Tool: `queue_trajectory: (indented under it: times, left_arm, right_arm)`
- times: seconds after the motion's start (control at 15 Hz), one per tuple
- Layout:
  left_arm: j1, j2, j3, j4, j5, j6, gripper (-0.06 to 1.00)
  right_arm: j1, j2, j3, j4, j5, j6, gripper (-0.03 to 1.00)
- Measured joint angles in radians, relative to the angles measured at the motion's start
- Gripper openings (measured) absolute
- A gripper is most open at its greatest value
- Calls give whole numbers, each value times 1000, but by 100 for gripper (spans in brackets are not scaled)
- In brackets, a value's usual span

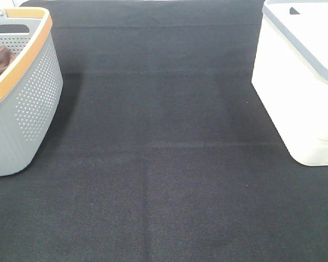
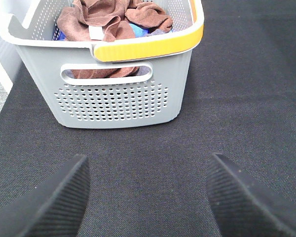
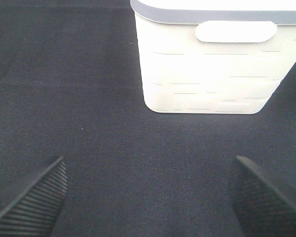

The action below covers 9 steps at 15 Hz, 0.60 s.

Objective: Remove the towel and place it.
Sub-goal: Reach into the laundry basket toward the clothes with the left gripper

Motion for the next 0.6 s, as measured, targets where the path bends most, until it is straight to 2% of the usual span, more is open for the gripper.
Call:
queue_trajectory:
  times: [0.6]
  left_arm:
    - [0,0,0,0,0,0,65]
  right_arm:
    - [0,0,0,0,0,0,84]
